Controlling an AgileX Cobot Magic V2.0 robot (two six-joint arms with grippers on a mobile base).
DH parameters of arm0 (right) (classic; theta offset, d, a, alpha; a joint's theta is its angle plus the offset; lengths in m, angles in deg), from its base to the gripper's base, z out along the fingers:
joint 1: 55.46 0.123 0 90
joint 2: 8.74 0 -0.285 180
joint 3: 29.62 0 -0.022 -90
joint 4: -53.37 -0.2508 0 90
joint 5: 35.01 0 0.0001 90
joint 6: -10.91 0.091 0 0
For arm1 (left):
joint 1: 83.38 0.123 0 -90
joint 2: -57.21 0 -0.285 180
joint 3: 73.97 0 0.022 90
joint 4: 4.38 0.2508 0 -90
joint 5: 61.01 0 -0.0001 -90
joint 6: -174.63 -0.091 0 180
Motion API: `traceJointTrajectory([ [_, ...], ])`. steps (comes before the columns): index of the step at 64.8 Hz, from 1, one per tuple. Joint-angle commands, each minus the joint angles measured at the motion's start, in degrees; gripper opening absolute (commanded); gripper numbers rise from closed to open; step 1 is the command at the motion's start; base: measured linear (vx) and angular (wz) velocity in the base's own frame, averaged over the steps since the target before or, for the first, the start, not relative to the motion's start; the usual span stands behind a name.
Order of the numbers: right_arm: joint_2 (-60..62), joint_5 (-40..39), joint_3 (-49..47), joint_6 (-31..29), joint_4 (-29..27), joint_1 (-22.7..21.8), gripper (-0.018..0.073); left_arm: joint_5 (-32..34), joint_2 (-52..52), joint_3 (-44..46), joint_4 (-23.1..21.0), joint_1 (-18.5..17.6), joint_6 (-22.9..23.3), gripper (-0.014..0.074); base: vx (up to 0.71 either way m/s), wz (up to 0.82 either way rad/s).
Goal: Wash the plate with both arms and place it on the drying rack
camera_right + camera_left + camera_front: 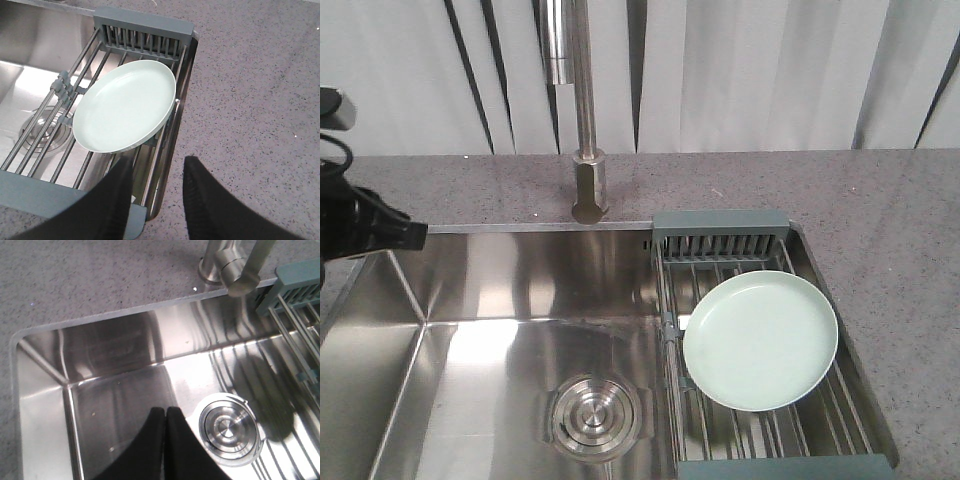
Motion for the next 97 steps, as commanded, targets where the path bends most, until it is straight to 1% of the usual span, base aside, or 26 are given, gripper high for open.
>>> traceJointTrajectory([
  [1,-0.27,-3.60,-1.39,0.02,0.14,0.00,0.0246,4.07,-5.85,-2.49,2.53,0.03,4.16,-0.0007,0.00,0.00],
  [5,-0.27,-3.60,-1.39,0.02,0.14,0.00,0.0246,4.37,-8.56,-5.11,3.77,0.03,6.04,-0.0007,0.00,0.00],
  [10,-0.27,-3.60,-1.39,0.02,0.14,0.00,0.0246,4.66,-12.52,-8.11,3.91,0.03,7.76,-0.0007,0.00,0.00],
  [17,-0.27,-3.60,-1.39,0.02,0.14,0.00,0.0246,4.66,-17.62,-12.04,3.91,0.03,8.98,-0.0007,0.00,0.00],
  [33,-0.27,-3.60,-1.39,0.02,0.14,0.00,0.0246,4.82,-27.76,-19.13,3.69,0.03,9.13,-0.0006,0.00,0.00],
  [43,-0.27,-3.60,-1.39,0.02,0.14,0.00,0.0246,4.11,-31.35,-20.18,3.69,0.03,9.13,-0.0006,0.00,0.00],
  [57,-0.27,-3.60,-1.39,0.02,0.14,0.00,0.0246,3.98,-31.78,-20.18,3.69,0.03,9.13,-0.0006,0.00,0.00],
  [62,-0.27,-3.60,-1.39,0.02,0.14,0.00,0.0246,4.22,-33.12,-20.32,4.67,0.03,9.00,-0.0006,0.00,0.00],
  [63,-0.27,-3.60,-1.39,0.02,0.14,0.00,0.0246,4.60,-33.76,-20.72,5.70,0.08,9.00,-0.0006,0.00,0.00],
  [67,-0.27,-3.60,-1.39,0.02,0.14,0.00,0.0246,6.03,-37.06,-22.74,7.60,0.65,9.00,-0.0006,0.00,0.00],
  [74,-0.27,-3.60,-1.39,0.02,0.30,0.00,0.0246,11.09,-44.71,-28.90,10.75,2.92,9.00,-0.0006,0.00,0.00],
  [87,-0.27,-3.60,-1.39,0.02,0.36,0.00,0.0246,22.72,-57.05,-42.96,10.87,6.97,9.10,-0.0006,0.00,0.00],
  [97,-0.27,-3.60,-1.39,0.02,0.36,0.00,0.0246,31.33,-63.44,-52.00,10.76,8.60,9.10,-0.0006,0.00,0.00],
])
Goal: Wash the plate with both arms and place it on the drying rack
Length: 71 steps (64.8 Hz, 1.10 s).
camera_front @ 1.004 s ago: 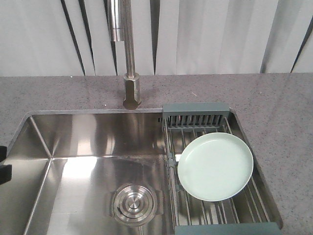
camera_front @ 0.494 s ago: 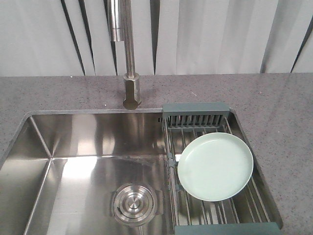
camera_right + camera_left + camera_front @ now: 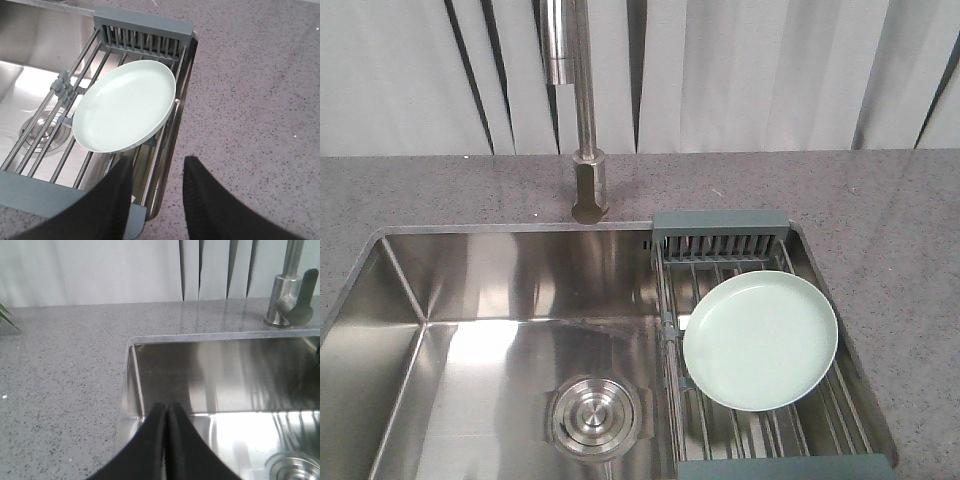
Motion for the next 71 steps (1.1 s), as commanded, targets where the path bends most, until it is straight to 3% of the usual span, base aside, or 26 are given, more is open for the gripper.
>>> traceJointTrajectory([
  [1,-0.27,-3.60,-1.39,0.02,0.36,0.00,0.0246,10.63,-2.58,-3.19,-0.19,0.85,0.55,-0.0006,0.00,0.00],
  [10,-0.27,-3.60,-1.39,0.02,0.36,0.00,0.0246,16.31,-7.29,-8.86,-0.19,1.51,0.62,-0.0006,0.00,0.00],
  [21,-0.38,-3.60,-1.39,0.02,0.36,0.00,0.0246,15.07,-9.93,-8.78,-0.19,1.51,0.68,-0.0006,0.00,0.00],
  [33,-0.31,-3.60,-1.39,0.02,0.41,0.00,0.0246,15.41,-9.92,-8.81,-0.19,1.51,5.83,-0.0006,0.00,0.00],
  [55,-0.31,-3.60,-1.39,0.02,0.41,0.00,0.0246,15.86,-9.86,-8.78,-0.19,1.51,5.82,-0.0006,0.00,0.00],
  [71,-0.31,-3.60,-1.39,0.02,0.41,0.00,0.0246,21.40,-9.81,-8.86,-0.19,1.51,4.54,-0.0006,0.00,0.00],
])
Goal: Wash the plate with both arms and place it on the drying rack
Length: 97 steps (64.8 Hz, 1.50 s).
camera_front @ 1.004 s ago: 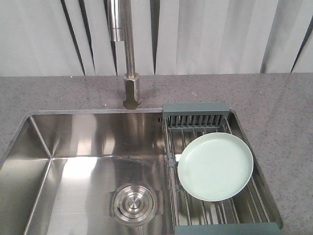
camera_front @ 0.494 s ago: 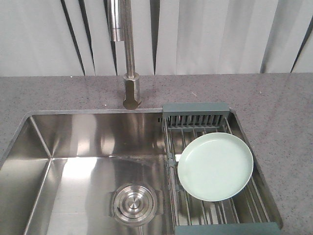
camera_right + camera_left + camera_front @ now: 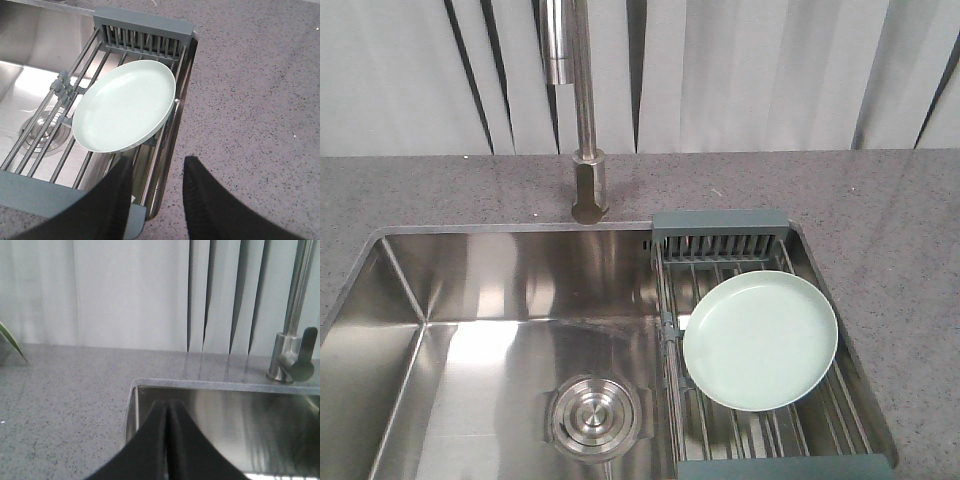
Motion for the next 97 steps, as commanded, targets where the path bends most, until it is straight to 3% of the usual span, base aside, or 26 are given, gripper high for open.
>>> traceJointTrajectory([
  [1,-0.31,-3.59,-1.39,0.02,0.41,0.00,0.0246,6.00,-0.80,1.32,-0.19,-0.10,-0.31,-0.0006,0.00,0.00],
  [61,-0.31,-3.59,-1.39,0.02,0.41,0.00,0.0246,5.62,-0.80,1.58,-0.19,-0.10,-0.31,-0.0006,0.00,0.00],
  [69,1.10,-4.07,0.33,0.08,3.12,-0.38,0.0244,5.62,-0.80,1.58,-0.19,-0.10,-0.31,-0.0006,0.00,0.00],
  [75,4.48,-6.78,4.51,0.08,3.69,-0.38,0.0244,5.62,-0.80,1.58,-0.19,-0.10,-0.31,-0.0006,0.00,0.00],
  [84,9.85,-17.10,12.86,0.15,4.31,-0.56,0.0244,5.62,-0.80,1.58,-0.19,-0.10,-0.31,-0.0006,0.00,0.00],
  [97,17.37,-32.40,23.59,0.22,0.60,-5.23,0.0167,5.62,-0.80,1.58,-0.19,-0.10,-0.31,-0.0006,0.00,0.00],
])
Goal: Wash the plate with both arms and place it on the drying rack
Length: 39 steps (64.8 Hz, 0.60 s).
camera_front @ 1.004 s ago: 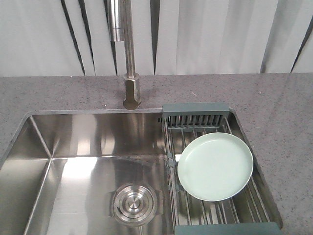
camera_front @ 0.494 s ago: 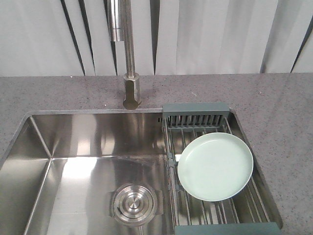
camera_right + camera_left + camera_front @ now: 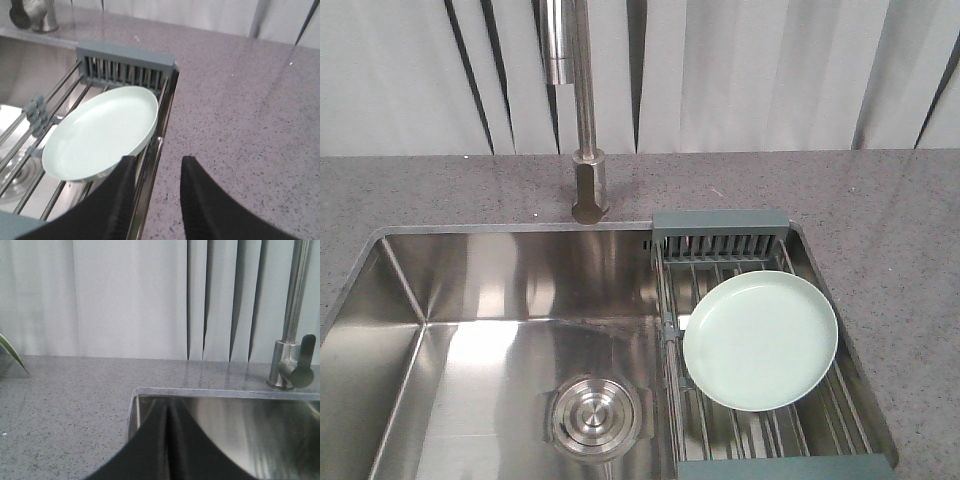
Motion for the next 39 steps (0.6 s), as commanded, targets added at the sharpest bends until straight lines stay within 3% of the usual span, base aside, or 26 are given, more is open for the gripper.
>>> traceJointTrajectory([
  [1,2.65,-10.54,2.43,0.22,-1.97,-2.10,0.0157,4.20,-0.80,1.58,-0.19,-0.10,0.13,-0.0006,0.00,0.00],
  [14,6.88,-18.02,8.62,0.22,-5.06,-3.64,-0.0013,4.20,-0.80,1.58,-0.19,-0.10,0.13,-0.0006,0.00,0.00],
  [24,8.34,-22.51,11.63,0.22,-8.06,-5.05,-0.0008,4.20,-0.80,1.58,-0.19,-0.10,0.13,-0.0006,0.00,0.00],
  [39,12.72,-30.11,17.04,-0.22,-7.93,-4.97,-0.0008,4.20,-0.80,1.58,-0.19,-0.10,0.13,-0.0006,0.00,0.00],
])
